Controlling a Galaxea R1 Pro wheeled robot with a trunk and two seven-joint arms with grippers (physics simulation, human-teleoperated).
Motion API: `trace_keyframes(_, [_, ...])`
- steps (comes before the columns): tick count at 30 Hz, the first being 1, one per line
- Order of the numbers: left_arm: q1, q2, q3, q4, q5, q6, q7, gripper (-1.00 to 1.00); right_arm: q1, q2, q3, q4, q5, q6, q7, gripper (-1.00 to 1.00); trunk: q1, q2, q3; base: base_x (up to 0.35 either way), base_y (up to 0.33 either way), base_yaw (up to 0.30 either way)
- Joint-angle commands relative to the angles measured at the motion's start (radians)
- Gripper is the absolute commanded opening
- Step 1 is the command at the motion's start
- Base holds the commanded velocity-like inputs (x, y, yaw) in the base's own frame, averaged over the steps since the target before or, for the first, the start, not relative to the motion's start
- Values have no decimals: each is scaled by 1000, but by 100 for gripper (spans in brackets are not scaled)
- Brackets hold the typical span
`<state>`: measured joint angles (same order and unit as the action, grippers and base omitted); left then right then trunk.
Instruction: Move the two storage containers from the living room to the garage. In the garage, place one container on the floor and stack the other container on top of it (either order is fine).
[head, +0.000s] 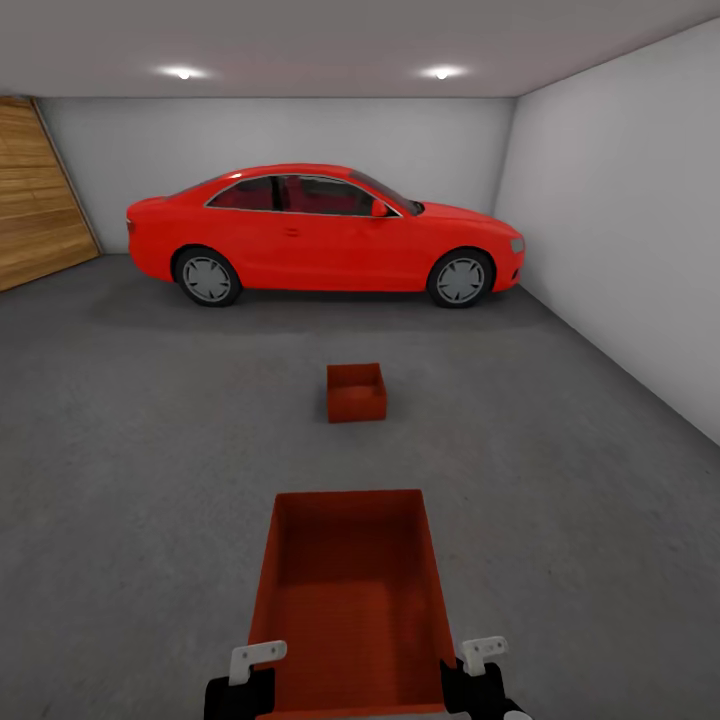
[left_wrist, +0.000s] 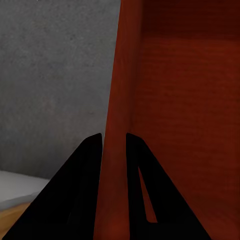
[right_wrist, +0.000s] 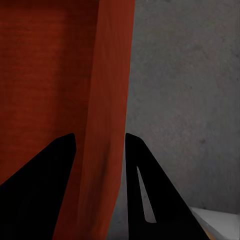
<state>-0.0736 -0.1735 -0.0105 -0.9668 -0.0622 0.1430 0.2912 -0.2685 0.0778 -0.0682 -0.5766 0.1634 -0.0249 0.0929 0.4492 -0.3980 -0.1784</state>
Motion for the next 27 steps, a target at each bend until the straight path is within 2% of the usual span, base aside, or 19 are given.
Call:
trace_keyframes(1, [0, -1, -8, 31, -1, 9, 11, -100, -1, 17, -9, -3, 5, -34, 13, -100, 1, -2, -2, 211, 0, 0])
trace_keyframes(19, [0, -1, -8, 31, -1, 9, 10, -100, -1, 17, -8, -3, 5, -34, 13, -100, 1, -2, -2, 312, 0, 0])
trace_keyframes(27, [0, -1, -8, 31, -1, 7, 9, -100, -1, 17, -8, -3, 5, -34, 13, -100, 1, -2, -2, 81, 0, 0])
